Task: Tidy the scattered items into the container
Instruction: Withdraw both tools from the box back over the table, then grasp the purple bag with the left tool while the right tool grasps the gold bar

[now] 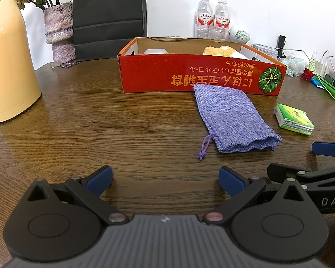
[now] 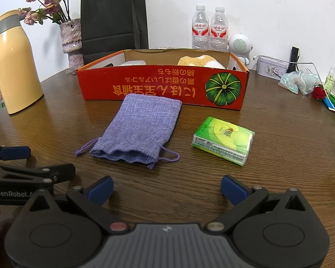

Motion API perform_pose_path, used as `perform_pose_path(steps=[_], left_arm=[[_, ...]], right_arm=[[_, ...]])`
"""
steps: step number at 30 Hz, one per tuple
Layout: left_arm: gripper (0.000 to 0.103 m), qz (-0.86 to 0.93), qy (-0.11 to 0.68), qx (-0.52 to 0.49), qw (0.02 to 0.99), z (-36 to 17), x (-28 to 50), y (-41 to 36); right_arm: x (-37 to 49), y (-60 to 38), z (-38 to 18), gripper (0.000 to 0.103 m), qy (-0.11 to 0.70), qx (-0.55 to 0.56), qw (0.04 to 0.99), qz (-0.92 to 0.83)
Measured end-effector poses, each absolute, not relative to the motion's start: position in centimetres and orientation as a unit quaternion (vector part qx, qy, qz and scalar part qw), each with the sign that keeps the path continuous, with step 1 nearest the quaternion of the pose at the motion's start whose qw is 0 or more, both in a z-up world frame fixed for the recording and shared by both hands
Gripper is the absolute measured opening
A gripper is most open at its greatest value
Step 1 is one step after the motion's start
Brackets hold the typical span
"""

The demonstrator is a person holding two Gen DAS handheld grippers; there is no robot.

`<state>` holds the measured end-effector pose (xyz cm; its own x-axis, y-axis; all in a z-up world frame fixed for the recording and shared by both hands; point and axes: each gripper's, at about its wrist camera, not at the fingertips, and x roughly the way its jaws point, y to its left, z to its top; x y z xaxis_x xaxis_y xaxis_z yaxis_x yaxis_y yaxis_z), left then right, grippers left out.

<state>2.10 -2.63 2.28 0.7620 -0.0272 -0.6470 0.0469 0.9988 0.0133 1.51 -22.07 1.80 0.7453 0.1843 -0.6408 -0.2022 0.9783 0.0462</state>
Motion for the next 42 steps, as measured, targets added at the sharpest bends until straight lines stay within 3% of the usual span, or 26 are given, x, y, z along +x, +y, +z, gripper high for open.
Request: perform_pose_path(steps=[9,12,16,17,19,20,22,23,24,27,30,34,38,40,41,42], left_arm=[[0.103,-0.087,0.31,-0.024,0.947,4.3,2.6,-2.1],[0.103,-0.122,0.309,-0.009,0.943,6.1,5.6,-4.0],[0.1,-0.117,0.349,0.025,0.93,5.2,11.4,-7.4],[0.094,-0.119,0.353,0.032,0.927,4.9,12.2,-8.0],[0.073,-0.131,0.358,0.041,0.924,4.1,12.8,-8.5],[0.05,-0.135,0.362,0.043,0.921,3.5,12.9,-8.5],[0.028,-0.127,0.334,0.07,0.931,2.8,12.0,-8.7],[0.003,-0.136,0.326,0.082,0.932,2.7,11.5,-8.8],[0.001,-0.146,0.325,0.082,0.931,2.6,11.1,-8.8],[0.0,-0.137,0.309,0.099,0.936,2.3,9.0,-8.8],[0.0,-0.143,0.314,0.092,0.934,2.5,6.2,-7.8],[0.001,-0.125,0.328,0.073,0.933,2.9,3.3,-4.9],[0.005,-0.079,0.336,0.048,0.938,3.1,3.0,-1.6],[0.033,-0.074,0.342,0.004,0.937,3.5,4.0,-0.6],[0.07,-0.087,0.341,-0.009,0.936,3.6,4.6,-0.4],[0.089,-0.1,0.332,-0.014,0.938,3.7,5.0,-0.6]], right_arm=[[1.5,-23.4,2.7,0.098,0.322,-0.024,0.942,0.09],[2.3,-25.6,4.5,0.098,0.289,-0.04,0.953,0.084],[5.5,-27.6,5.1,0.096,0.303,-0.031,0.95,0.062],[6.1,-27.9,4.9,0.096,0.307,-0.026,0.949,0.059],[6.5,-28.1,4.6,0.096,0.311,-0.018,0.948,0.059],[6.5,-28.2,4.3,0.096,0.313,-0.015,0.948,0.062],[6.6,-28.1,3.8,0.096,0.315,-0.014,0.947,0.066],[6.8,-28.0,3.5,0.096,0.316,-0.015,0.946,0.067],[6.9,-28.0,3.3,0.095,0.317,-0.015,0.946,0.068],[7.2,-27.5,2.4,0.085,0.332,-0.02,0.94,0.077],[6.9,-27.2,1.9,0.083,0.334,-0.023,0.939,0.08],[6.5,-27.0,2.5,0.073,0.326,-0.037,0.942,0.075],[6.0,-26.1,4.8,0.073,0.281,-0.033,0.953,0.109],[7.2,-24.9,5.6,0.073,0.284,-0.026,0.946,0.151],[8.3,-23.9,5.7,0.073,0.29,-0.027,0.941,0.17],[9.4,-23.1,5.6,0.071,0.296,-0.029,0.938,0.18]])
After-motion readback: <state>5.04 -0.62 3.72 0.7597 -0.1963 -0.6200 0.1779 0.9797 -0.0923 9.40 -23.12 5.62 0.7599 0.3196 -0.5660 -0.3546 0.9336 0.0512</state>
